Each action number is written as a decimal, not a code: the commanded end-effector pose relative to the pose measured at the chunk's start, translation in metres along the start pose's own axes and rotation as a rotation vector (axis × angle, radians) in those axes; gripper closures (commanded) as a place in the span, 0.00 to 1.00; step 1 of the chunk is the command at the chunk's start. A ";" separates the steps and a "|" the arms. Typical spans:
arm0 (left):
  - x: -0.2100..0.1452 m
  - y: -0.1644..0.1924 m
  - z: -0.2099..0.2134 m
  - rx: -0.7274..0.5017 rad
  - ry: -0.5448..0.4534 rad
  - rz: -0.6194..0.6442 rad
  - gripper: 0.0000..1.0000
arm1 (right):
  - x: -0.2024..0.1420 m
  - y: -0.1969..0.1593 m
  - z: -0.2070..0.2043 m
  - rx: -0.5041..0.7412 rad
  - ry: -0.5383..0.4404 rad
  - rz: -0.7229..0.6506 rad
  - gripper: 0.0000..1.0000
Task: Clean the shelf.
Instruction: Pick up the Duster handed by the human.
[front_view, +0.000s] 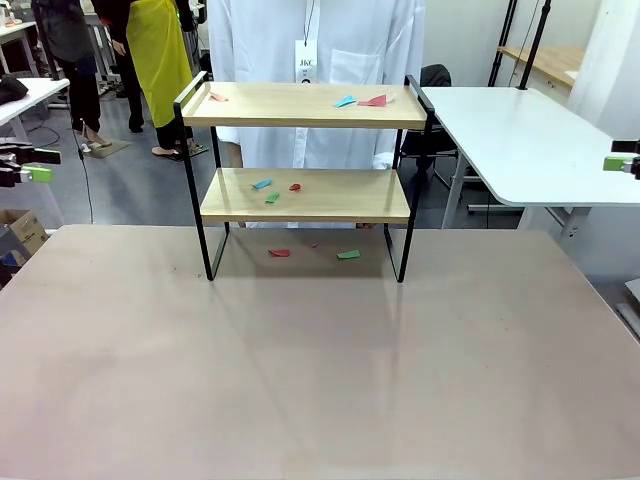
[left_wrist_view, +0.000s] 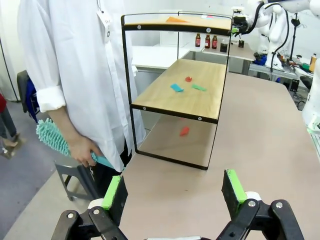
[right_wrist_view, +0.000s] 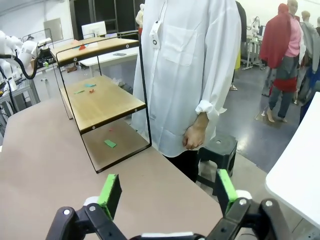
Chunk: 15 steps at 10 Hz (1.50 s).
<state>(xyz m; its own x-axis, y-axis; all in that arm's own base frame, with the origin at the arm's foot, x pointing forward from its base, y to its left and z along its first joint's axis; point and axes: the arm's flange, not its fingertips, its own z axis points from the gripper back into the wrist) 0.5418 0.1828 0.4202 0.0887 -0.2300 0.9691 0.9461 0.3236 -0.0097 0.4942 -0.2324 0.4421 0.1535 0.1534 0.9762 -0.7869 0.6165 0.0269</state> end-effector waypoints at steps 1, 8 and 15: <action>0.000 -0.008 0.002 0.009 -0.042 -0.030 0.00 | 0.006 0.000 0.002 -0.008 -0.048 0.043 0.00; 0.000 -0.001 0.002 -0.001 -0.003 -0.005 0.00 | 0.002 0.000 0.002 -0.002 -0.007 0.004 0.00; 0.000 -0.001 0.002 -0.001 -0.003 -0.005 0.00 | 0.002 0.000 0.002 -0.002 -0.007 0.004 0.00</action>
<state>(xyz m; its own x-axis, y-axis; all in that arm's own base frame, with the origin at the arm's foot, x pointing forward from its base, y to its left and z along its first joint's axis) 0.5407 0.1849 0.4186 0.0868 -0.2265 0.9701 0.9462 0.3235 -0.0091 0.4926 -0.2349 0.4422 0.1473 0.1487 0.9779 -0.7860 0.6178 0.0245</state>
